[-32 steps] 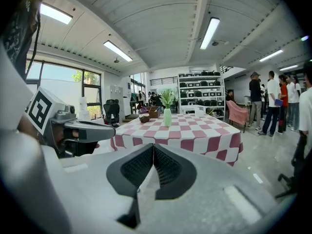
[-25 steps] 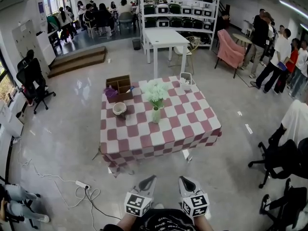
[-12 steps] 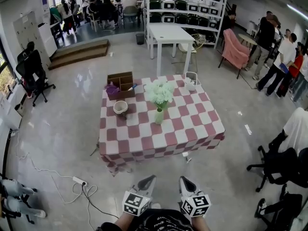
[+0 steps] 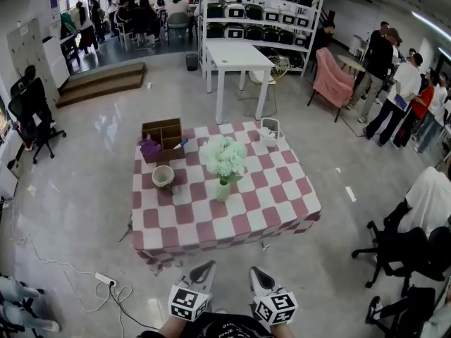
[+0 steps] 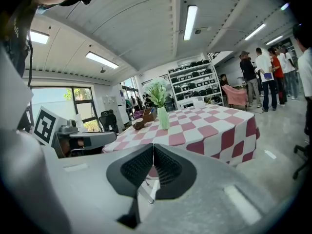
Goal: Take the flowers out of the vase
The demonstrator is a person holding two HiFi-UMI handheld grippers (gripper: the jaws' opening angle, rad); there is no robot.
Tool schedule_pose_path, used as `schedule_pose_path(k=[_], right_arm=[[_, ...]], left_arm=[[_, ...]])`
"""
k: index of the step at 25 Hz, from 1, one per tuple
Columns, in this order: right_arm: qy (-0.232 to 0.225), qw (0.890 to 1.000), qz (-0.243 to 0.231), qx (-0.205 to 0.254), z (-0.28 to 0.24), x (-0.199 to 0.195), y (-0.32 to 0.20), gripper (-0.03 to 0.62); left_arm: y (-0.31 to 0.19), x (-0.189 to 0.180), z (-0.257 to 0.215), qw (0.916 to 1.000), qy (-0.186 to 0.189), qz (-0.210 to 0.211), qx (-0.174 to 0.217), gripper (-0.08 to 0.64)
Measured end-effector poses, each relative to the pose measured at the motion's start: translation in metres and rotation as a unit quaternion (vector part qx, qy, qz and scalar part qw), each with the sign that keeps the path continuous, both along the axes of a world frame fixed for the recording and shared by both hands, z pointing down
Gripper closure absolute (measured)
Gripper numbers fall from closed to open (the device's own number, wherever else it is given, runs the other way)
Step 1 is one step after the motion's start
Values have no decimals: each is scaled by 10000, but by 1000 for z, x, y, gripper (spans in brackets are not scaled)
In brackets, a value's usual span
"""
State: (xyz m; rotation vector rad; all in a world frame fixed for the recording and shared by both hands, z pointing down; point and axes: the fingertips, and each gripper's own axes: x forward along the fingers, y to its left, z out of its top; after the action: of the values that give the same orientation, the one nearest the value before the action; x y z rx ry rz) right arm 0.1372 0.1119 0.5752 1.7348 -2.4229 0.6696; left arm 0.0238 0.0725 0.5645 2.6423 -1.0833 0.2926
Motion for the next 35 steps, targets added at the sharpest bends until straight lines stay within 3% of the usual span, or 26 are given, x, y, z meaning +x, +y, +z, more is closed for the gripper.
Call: schedule_pose_path(k=[14, 24, 35], right_arm=[[129, 9991, 379, 124, -10, 0, -75, 584], [119, 9979, 564, 300, -18, -19, -136, 584], [207, 9951, 914, 328, -18, -23, -163, 583]], left_arm=[[-82, -6, -11, 9993, 111, 326, 139, 544], [-143, -31, -19, 9985, 190, 436, 253, 545], [-185, -59, -23, 9984, 287, 405, 258, 545]])
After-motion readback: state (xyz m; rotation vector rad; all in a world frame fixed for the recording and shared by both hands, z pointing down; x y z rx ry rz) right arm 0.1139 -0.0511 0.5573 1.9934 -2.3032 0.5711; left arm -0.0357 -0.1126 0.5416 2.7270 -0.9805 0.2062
